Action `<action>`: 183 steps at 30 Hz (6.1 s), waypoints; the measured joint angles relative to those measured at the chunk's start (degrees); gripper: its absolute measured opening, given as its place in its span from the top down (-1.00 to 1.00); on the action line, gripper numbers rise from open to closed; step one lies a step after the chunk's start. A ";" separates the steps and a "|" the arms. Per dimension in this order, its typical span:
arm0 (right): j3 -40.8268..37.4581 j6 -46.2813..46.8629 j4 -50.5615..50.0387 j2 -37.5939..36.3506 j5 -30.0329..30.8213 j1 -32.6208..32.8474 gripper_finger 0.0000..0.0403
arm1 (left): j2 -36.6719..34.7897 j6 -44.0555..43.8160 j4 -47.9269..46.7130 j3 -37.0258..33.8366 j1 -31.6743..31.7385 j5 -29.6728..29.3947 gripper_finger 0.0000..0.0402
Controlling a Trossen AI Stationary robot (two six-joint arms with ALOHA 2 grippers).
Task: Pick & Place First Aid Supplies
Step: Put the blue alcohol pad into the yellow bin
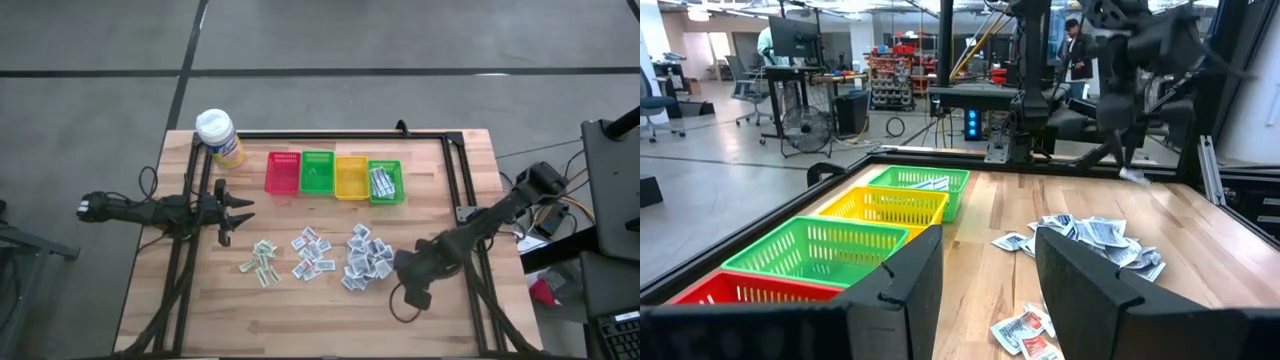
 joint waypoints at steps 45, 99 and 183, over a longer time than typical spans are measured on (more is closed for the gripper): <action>-40.89 -32.29 108.85 -33.67 34.56 -0.34 0.96 | 0.00 -0.24 0.63 0.00 -0.01 -0.01 0.21; 10.64 -39.85 11.42 3.37 36.61 -37.27 0.96 | 0.04 -0.70 0.42 0.00 0.00 0.00 0.21; 18.38 -64.51 13.42 24.21 6.12 -59.04 0.56 | 0.39 -0.66 0.37 0.00 -0.02 -0.03 0.21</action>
